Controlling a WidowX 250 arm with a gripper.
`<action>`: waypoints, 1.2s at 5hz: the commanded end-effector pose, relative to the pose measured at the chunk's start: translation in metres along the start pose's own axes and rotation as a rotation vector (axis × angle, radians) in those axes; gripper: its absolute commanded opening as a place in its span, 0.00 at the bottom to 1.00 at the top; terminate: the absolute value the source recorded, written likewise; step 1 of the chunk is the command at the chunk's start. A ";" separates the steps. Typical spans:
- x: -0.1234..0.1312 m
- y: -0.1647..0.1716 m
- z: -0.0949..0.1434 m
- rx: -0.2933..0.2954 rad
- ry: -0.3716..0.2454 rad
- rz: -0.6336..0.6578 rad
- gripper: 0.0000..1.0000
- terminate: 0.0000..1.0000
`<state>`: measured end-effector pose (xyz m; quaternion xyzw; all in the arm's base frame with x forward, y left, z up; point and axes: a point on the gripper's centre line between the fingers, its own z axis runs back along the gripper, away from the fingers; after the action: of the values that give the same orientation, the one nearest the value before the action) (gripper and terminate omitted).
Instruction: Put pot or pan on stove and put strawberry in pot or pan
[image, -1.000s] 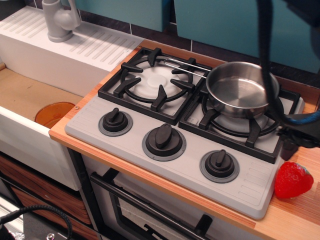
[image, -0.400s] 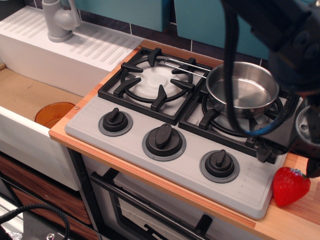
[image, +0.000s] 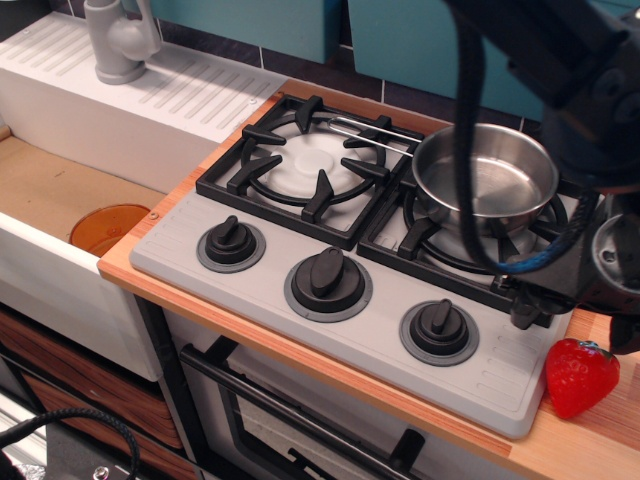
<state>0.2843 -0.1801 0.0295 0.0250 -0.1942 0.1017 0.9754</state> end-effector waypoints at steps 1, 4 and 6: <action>0.000 -0.019 0.017 -0.026 -0.034 0.032 1.00 0.00; -0.027 -0.028 0.010 -0.024 -0.070 0.039 1.00 0.00; -0.025 -0.028 0.004 -0.050 -0.083 0.051 1.00 0.00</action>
<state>0.2577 -0.2089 0.0126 0.0132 -0.2268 0.1186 0.9666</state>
